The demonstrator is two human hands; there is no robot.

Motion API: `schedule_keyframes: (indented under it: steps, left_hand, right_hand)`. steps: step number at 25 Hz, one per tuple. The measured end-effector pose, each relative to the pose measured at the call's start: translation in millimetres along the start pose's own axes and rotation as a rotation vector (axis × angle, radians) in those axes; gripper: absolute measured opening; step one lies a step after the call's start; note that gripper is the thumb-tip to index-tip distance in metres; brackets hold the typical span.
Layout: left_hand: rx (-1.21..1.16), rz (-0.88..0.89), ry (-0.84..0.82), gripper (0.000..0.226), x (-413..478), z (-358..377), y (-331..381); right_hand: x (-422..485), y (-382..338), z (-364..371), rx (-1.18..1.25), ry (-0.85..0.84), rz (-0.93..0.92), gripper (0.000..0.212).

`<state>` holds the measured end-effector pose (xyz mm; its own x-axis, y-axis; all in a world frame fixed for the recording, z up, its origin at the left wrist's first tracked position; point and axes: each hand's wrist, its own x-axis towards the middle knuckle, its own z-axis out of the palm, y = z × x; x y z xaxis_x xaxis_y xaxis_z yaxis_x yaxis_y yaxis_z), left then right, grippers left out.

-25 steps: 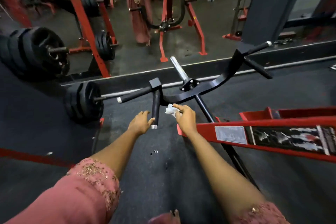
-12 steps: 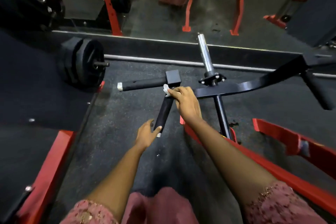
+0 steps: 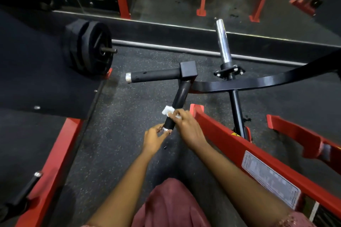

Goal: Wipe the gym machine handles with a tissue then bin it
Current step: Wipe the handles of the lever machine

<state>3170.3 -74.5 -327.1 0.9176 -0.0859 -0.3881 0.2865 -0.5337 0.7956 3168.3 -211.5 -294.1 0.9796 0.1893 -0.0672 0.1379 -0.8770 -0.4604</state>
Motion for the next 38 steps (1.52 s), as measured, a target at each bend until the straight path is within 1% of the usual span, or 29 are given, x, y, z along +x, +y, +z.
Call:
schedule_keyframes:
  steps: [2,3,4,6,7,8,10,12,15,16,18,19,20,21,23,24,26,30,33,35,37,38]
  left_hand:
    - [0.016,-0.022,0.008,0.033,2,0,-3]
    - [0.013,-0.031,0.009,0.035,3,-1,-3]
    - [0.002,-0.042,0.000,0.036,4,-1,-4]
    - [-0.022,-0.047,-0.022,0.035,4,-2,-3]
    - [-0.036,-0.046,-0.026,0.034,4,-3,-2]
    - [-0.047,-0.049,-0.027,0.033,3,-3,-2]
    - [-0.063,-0.055,-0.014,0.034,2,-2,-3]
    - [-0.059,-0.069,-0.002,0.037,2,-1,-5]
    - [-0.004,-0.059,0.017,0.036,3,2,-7]
    - [0.023,-0.053,0.020,0.033,3,2,-7]
    - [0.059,-0.044,0.021,0.029,2,2,-8]
    - [0.054,-0.037,0.020,0.029,1,2,-7]
    - [0.027,-0.032,0.014,0.031,0,1,-6]
    - [-0.007,-0.022,0.008,0.034,-1,1,-5]
    - [-0.058,0.001,0.002,0.039,-1,1,-6]
    - [-0.069,0.006,0.006,0.039,0,2,-7]
    - [-0.072,0.011,0.010,0.039,2,2,-10]
    - [-0.062,0.049,0.000,0.031,7,-1,-15]
    - [-0.076,0.089,-0.016,0.020,7,0,-17]
    - [-0.098,0.087,-0.003,0.019,7,2,-20]
    - [-0.083,0.080,0.017,0.028,8,4,-22]
    - [-0.070,0.077,0.025,0.031,8,4,-23]
  right_hand:
    - [-18,-4,11,-0.081,-0.075,-0.121,0.039]
    - [-20,-5,7,-0.062,-0.048,-0.166,0.035]
    - [-14,-5,-5,-0.017,-0.020,-0.132,0.030]
    - [12,-1,-30,0.014,0.149,-0.021,0.022]
    - [28,4,-38,-0.066,0.222,0.006,0.022]
    - [39,4,-45,-0.145,0.235,0.018,0.024]
    - [49,1,-41,-0.296,0.113,-0.001,0.028]
    - [44,-9,-24,-0.393,0.008,-0.040,0.030]
    - [23,-16,1,-0.380,-0.094,-0.115,0.022]
    - [14,-19,8,-0.373,-0.099,-0.187,0.015]
    - [2,-18,20,-0.334,-0.052,-0.341,0.013]
    - [1,-15,17,-0.286,-0.025,-0.353,0.011]
    - [2,-10,8,-0.275,-0.011,-0.320,0.014]
    - [6,-3,-4,-0.237,0.078,-0.240,0.019]
    - [19,18,-22,-0.171,0.372,-0.047,0.026]
    - [24,25,-25,-0.117,0.463,0.023,0.036]
    - [29,30,-10,-0.019,0.576,0.040,0.052]
    - [2,14,52,0.352,0.702,0.205,0.055]
    - [-28,-1,88,0.465,0.716,0.252,0.045]
    - [-34,-5,91,0.586,0.779,0.366,0.037]
    - [-18,2,72,0.812,0.863,0.553,0.034]
    - [-3,7,61,0.919,0.864,0.611,0.035]
